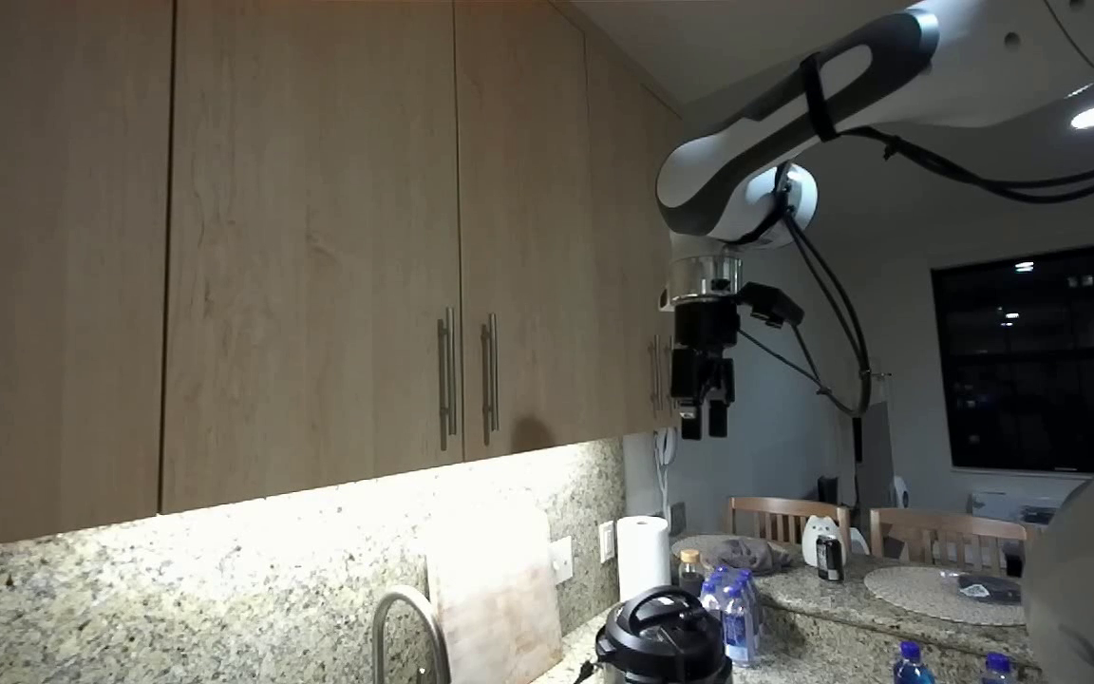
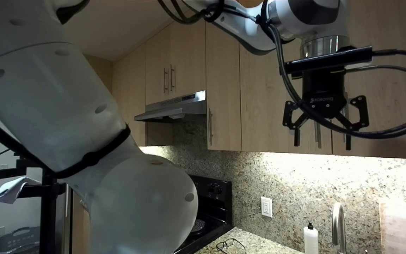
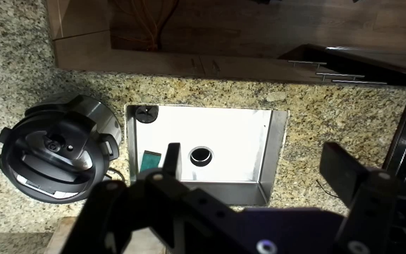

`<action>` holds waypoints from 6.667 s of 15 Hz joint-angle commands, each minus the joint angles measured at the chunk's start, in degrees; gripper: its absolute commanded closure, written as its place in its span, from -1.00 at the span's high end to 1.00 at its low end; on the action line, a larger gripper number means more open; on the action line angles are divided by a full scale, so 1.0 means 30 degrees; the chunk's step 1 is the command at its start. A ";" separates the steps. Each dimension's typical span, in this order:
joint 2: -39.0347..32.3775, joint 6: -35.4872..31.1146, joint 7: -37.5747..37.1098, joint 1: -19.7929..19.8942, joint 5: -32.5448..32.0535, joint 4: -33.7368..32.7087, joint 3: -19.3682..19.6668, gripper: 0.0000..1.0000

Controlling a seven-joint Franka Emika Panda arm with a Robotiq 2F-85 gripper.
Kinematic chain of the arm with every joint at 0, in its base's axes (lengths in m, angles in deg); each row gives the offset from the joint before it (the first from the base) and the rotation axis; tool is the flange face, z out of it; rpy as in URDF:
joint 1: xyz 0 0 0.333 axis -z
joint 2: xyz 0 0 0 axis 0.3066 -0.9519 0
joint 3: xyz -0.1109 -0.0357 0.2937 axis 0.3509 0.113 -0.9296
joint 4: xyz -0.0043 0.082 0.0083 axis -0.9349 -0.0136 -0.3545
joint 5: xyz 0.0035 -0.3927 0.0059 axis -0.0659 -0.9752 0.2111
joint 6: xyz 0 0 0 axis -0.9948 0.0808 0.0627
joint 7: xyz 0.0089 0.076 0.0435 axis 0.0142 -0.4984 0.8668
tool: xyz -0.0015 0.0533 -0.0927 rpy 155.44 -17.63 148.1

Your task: Open the third top cabinet door from the right

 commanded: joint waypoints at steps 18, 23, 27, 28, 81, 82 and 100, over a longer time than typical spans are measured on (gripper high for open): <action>-0.5036 -1.3772 -1.1895 0.1133 -0.0368 -0.3907 -0.5230 1.00; -0.5642 -1.2707 -1.1324 0.0726 0.0141 -0.4327 -0.5152 1.00; -0.6020 -1.3256 -1.2557 0.1068 -0.0571 -0.4443 -0.5530 1.00; -0.6301 -1.3649 -1.3793 0.1339 -0.1040 -0.4555 -0.5901 1.00; -1.2574 -1.0472 -2.7873 -0.0059 -1.2175 -1.1634 -0.4691 1.00; -1.2489 -0.9840 -2.8852 -0.0139 -1.2938 -1.1668 -0.4622 1.00; -0.9979 -0.9667 -3.1007 0.0083 -1.2441 -0.8954 -0.4295 1.00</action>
